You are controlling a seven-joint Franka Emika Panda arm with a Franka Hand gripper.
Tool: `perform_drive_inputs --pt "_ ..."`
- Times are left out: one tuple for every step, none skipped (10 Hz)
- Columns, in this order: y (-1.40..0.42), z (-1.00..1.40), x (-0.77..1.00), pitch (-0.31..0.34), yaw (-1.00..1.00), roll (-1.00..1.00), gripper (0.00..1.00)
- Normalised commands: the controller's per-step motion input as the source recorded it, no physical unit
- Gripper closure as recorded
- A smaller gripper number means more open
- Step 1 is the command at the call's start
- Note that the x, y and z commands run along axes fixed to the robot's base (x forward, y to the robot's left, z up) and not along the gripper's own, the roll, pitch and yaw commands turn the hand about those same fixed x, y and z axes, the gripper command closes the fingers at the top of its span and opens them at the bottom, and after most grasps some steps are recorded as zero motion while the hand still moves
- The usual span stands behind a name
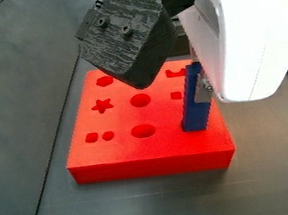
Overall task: Pick up the rectangle object. Move up. Move to above the board. Insert the rectangle object.
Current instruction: Insert the rectangle object.
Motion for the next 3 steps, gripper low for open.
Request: perform_drive_inputs --pt "0.00 -0.05 0.00 0.000 0.00 0.00 1.00" --pt "0.00 -0.46 -0.03 -0.027 0.00 0.07 1.00" --pt "0.00 0.00 0.00 0.000 0.00 0.00 1.00"
